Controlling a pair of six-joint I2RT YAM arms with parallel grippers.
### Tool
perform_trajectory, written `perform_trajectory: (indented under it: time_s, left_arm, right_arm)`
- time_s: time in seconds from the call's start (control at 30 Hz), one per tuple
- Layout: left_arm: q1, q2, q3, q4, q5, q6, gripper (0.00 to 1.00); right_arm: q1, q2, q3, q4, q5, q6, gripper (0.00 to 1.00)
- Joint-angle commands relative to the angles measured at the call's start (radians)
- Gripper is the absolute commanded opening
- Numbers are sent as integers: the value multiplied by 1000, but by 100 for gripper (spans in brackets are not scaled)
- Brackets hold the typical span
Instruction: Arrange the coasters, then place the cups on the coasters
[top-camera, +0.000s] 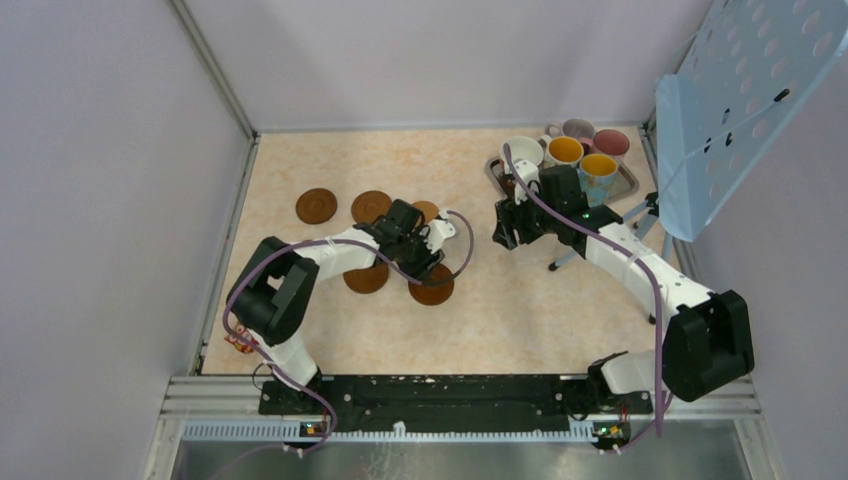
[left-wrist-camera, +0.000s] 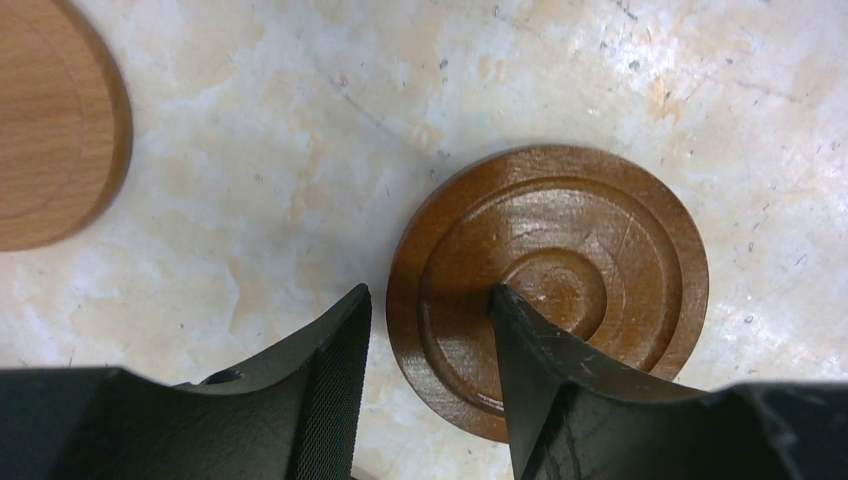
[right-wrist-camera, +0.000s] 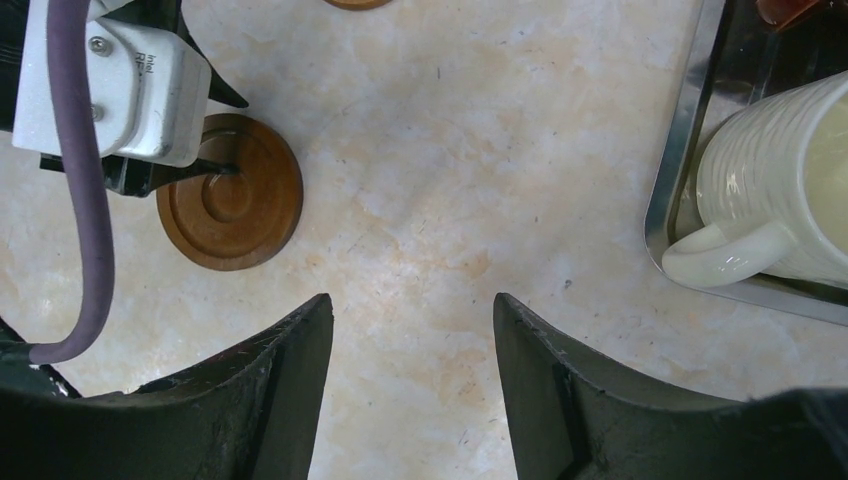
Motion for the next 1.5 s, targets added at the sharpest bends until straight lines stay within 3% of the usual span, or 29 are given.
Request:
perform_trajectory:
  time_s: [0.0,0.47,0.67,0.93,1.23,1.47]
  left_arm:
    - [7,62,50,23,-42,-10,55]
    - [50,120,132,32,-51,-36,55]
    - [60,114,169,2,-8,-32,61]
    - [103,-26,258,-42,44,-21,72]
    - [142,35,272,-43,-2,-28,67]
    - [149,108,279,-23,-7,-55,65]
  right_arm:
    - [-9,1,45,32,-23,6,59]
    - [-8,-14,33,32,-25,-1,59]
    - [-9,-12,41,26,-31,-2,59]
    - [-9,-16,43,17,-59,-21,60]
    - [-7,-9,74,2,-19,-36,59]
    - [3,30,107,-1,133,-28,56]
